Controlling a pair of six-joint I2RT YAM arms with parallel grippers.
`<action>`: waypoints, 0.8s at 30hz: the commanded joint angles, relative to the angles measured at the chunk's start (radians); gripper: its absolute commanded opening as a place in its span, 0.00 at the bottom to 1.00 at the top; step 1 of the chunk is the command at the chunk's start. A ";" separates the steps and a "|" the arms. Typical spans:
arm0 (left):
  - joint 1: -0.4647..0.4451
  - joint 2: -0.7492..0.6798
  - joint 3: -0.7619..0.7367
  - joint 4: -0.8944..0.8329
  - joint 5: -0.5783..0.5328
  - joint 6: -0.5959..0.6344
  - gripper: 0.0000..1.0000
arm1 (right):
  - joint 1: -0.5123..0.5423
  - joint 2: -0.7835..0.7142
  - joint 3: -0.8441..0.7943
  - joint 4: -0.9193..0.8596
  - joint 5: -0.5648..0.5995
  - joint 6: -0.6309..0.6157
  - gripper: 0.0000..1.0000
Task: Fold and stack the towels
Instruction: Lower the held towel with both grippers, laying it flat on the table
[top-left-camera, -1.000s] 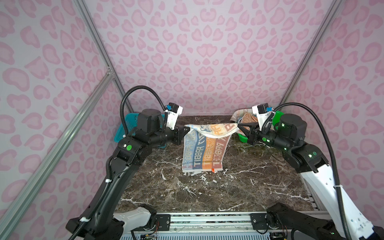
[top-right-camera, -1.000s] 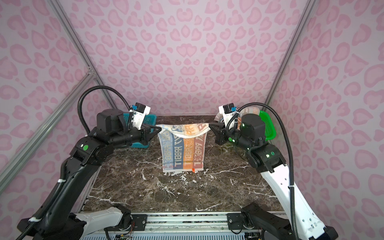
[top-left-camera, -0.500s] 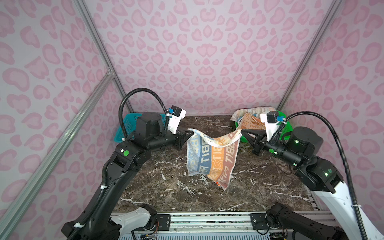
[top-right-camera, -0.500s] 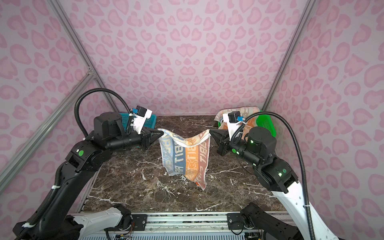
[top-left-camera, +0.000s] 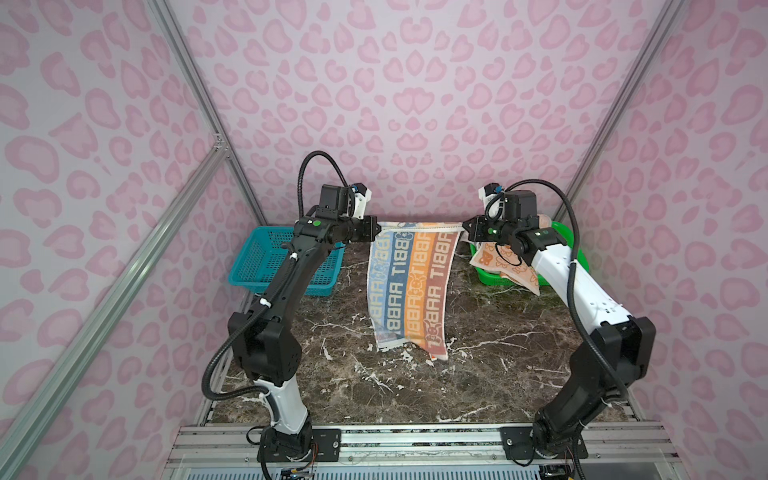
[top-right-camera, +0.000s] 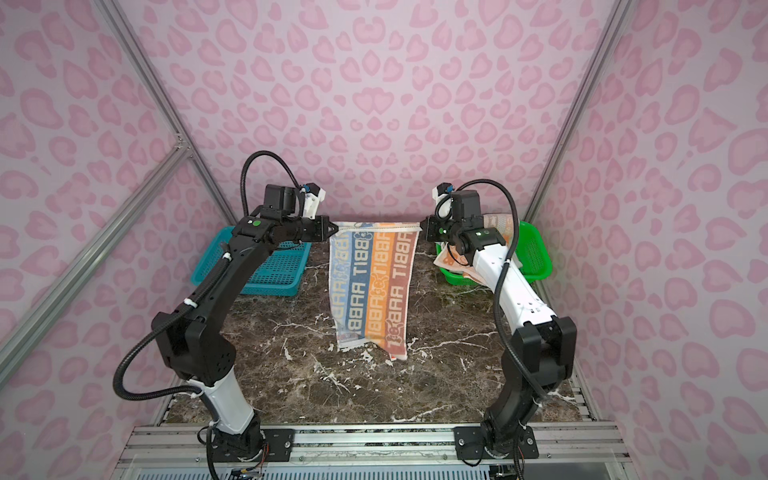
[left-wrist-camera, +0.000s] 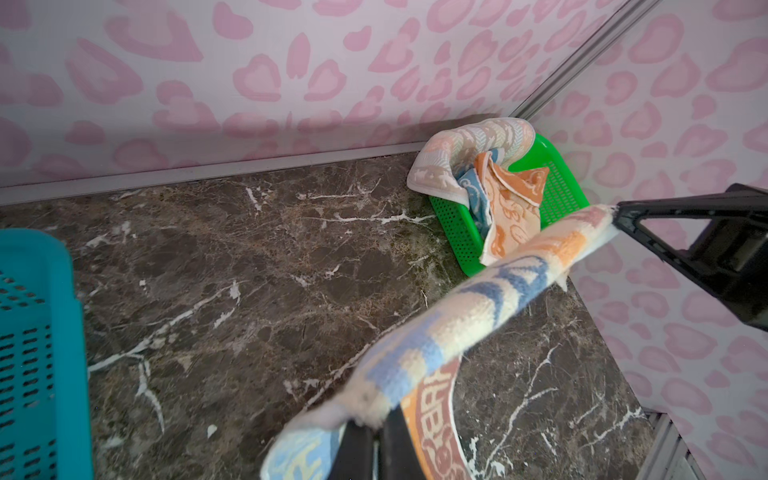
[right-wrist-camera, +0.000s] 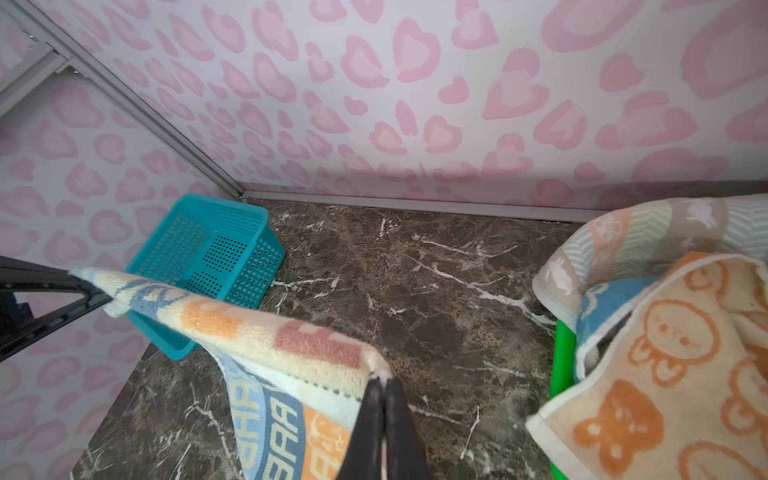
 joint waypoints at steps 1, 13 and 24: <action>0.009 0.069 0.044 0.028 0.055 0.032 0.03 | 0.000 0.058 0.041 -0.003 -0.014 -0.034 0.00; 0.016 0.037 -0.170 0.068 0.117 0.046 0.03 | 0.022 -0.023 -0.254 0.052 -0.009 -0.007 0.00; 0.009 -0.139 -0.590 0.136 0.137 -0.045 0.03 | 0.104 -0.115 -0.504 -0.028 0.032 0.053 0.00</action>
